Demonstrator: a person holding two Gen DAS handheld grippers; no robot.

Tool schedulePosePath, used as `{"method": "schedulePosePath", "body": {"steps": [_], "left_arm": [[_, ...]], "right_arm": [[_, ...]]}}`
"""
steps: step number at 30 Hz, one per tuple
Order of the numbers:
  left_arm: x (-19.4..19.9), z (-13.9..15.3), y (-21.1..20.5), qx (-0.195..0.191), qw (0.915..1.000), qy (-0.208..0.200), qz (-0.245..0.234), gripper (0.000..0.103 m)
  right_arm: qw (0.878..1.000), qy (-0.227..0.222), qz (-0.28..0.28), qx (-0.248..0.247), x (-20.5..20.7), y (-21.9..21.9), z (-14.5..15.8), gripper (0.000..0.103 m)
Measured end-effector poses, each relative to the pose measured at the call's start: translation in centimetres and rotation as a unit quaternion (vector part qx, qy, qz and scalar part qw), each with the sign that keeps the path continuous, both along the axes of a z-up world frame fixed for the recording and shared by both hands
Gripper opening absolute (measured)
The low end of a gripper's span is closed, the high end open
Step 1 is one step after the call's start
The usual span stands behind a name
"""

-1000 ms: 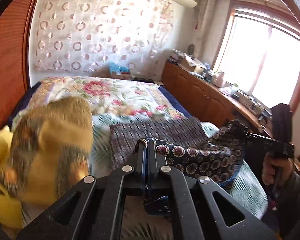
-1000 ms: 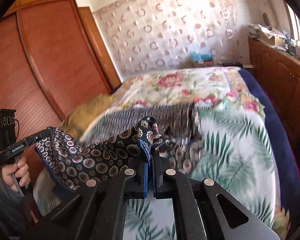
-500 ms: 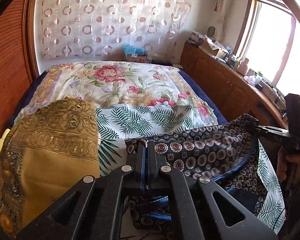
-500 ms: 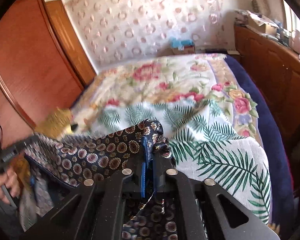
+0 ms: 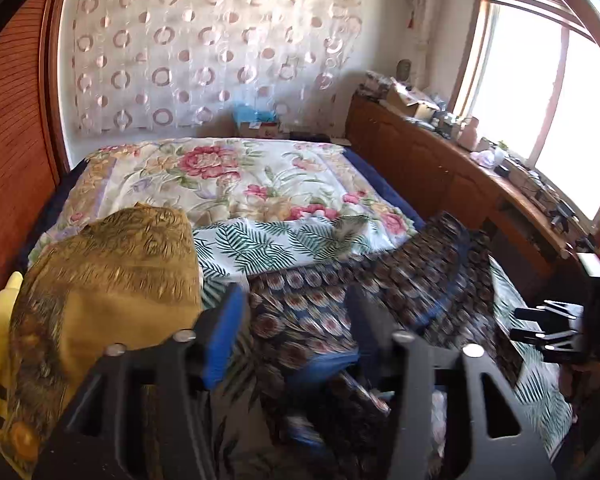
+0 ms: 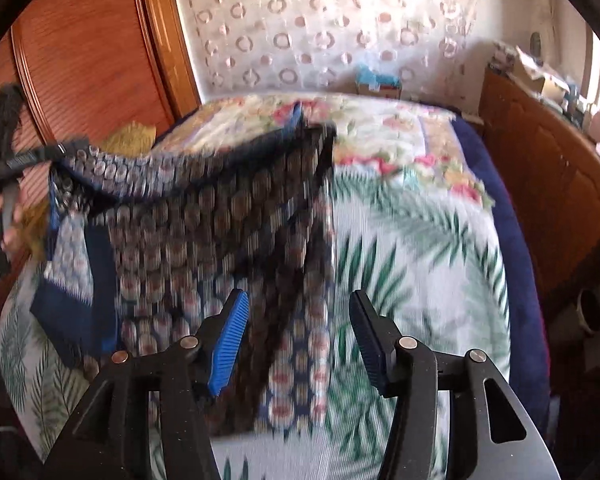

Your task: Fold small clothes

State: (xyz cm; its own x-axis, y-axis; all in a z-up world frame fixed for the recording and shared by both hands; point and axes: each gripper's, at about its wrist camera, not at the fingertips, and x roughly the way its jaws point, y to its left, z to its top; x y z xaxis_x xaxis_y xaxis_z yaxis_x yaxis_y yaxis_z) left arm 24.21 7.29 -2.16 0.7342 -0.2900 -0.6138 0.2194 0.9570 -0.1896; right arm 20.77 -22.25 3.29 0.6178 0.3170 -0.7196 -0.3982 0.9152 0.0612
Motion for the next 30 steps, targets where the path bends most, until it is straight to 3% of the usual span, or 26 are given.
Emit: {"method": "schedulePosePath", "body": {"steps": [4,10,15,17,18,19,20,21,25,30], "left_arm": [[-5.1,-1.7,0.1,0.017,0.9997,0.012,-0.012,0.069],[-7.2,-6.8,-0.3,0.033,0.9965,0.076,-0.013,0.069],[-6.3,-8.1,-1.6,0.036,0.9955,0.086,-0.013,0.069],[-5.8,-8.2,-2.0,0.038,0.9953,0.087,-0.017,0.068],[-5.6,-8.3,-2.0,0.034,0.9952,0.089,-0.019,0.055],[-5.3,-8.4,-1.9,0.028,0.9948,0.095,-0.022,0.033],[-5.0,-8.5,-1.8,0.019,0.9940,0.104,-0.027,0.022],[-4.7,-8.5,-1.6,0.008,0.9933,0.110,-0.032,0.002],[-5.2,-5.7,-1.5,-0.012,0.9956,0.078,-0.050,0.002],[-4.0,1.2,-1.2,-0.052,0.9971,0.017,-0.053,0.002]], "right_arm": [[1.000,0.018,0.002,0.003,-1.2,-0.2,-1.3,0.055],[1.000,0.013,0.006,-0.012,-2.0,-0.2,-3.2,0.054],[1.000,0.008,0.021,-0.014,-2.6,0.5,-4.2,0.015],[0.999,0.009,0.033,-0.011,-3.0,0.6,-4.3,0.005],[0.999,0.010,0.038,-0.009,-3.1,0.5,-4.0,0.003],[0.999,0.012,0.047,0.001,-3.3,0.5,-4.1,0.002],[0.998,0.011,0.056,0.012,-3.5,0.5,-3.9,0.002],[0.998,0.006,0.061,0.020,-3.9,0.5,-3.4,0.002],[0.994,-0.008,0.076,0.078,-3.9,-0.4,-0.7,0.001],[0.985,-0.033,0.078,0.152,-1.6,-1.5,3.8,0.001]]}}
